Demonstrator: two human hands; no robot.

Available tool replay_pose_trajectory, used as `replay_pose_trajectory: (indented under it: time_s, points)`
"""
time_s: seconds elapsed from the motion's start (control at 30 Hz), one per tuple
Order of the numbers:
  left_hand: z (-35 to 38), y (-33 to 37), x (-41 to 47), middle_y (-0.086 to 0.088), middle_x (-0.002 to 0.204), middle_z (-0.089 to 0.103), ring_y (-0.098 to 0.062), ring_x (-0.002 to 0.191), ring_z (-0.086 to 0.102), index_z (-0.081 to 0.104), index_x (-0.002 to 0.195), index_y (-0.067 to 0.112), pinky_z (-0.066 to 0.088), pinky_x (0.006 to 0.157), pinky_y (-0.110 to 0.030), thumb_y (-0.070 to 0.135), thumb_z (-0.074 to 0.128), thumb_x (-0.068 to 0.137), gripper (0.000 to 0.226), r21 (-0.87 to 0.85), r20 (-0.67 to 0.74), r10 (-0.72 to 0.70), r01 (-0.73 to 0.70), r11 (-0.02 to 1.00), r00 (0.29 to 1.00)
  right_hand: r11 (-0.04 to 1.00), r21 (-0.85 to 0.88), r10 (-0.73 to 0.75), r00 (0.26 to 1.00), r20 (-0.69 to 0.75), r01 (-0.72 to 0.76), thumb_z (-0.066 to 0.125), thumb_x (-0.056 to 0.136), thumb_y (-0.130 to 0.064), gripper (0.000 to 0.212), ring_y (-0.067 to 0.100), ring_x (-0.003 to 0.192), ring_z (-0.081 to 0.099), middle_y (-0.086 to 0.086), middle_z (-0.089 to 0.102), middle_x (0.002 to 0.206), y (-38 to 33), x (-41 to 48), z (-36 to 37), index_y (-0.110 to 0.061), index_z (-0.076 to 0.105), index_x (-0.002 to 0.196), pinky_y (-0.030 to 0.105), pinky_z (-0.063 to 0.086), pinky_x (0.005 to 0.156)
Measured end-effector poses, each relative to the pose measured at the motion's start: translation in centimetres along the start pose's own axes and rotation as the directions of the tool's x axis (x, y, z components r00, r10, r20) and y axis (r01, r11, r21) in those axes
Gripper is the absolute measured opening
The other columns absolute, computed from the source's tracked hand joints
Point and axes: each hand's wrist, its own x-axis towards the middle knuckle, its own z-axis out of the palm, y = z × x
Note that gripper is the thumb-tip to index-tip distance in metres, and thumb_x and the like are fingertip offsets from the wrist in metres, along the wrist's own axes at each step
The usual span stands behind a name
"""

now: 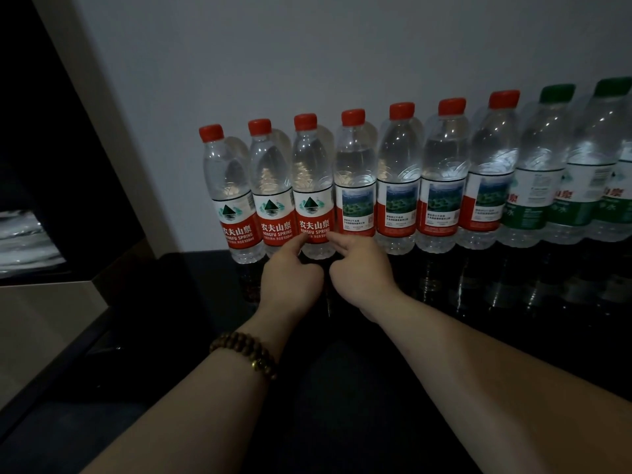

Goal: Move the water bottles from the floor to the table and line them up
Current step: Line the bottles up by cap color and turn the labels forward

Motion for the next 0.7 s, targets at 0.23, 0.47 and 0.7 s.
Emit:
replay_pose_trajectory:
  time_s: [0.23,0.47,0.7]
  points:
    - [0.21,0.08,-0.10,0.008,0.143,0.056,0.004,0.098,0.049,0.043,0.152,0.029,0.039,0.082,-0.016,0.003,0.061,0.080,0.079,0.044,0.015,0.011,-0.011,0.999,1.000,1.000,-0.001,-0.004,1.000,0.007,0.004,0.052,0.072,0.004,0.074,0.017,0.134,0.054,0.002,0.062,0.141,0.02,-0.02,0.14,-0.023,0.059,0.141,0.036,0.045,0.111]
    - [0.17,0.04,-0.16,0.007,0.143,0.057,-0.001,0.114,0.050,0.049,0.148,0.028,0.038,0.082,-0.013,0.003,0.062,0.081,0.073,0.035,-0.033,0.021,-0.020,0.999,0.999,1.000,0.006,0.005,1.000,0.011,-0.005,0.053,0.073,0.005,0.075,0.017,0.135,0.052,0.000,0.060,0.143,-0.02,0.01,0.17,-0.023,0.057,0.143,0.037,0.045,0.112]
    - [0.14,0.03,-0.07,0.008,0.139,0.061,-0.009,0.126,0.054,0.055,0.145,0.027,0.044,0.097,-0.024,0.003,0.062,0.081,0.068,0.069,-0.039,0.038,-0.035,0.997,0.999,1.000,-0.004,-0.004,1.000,-0.003,0.004,0.053,0.074,0.005,0.076,0.018,0.135,0.052,0.000,0.060,0.143,0.19,0.06,0.09,-0.023,0.055,0.144,0.032,0.045,0.109]
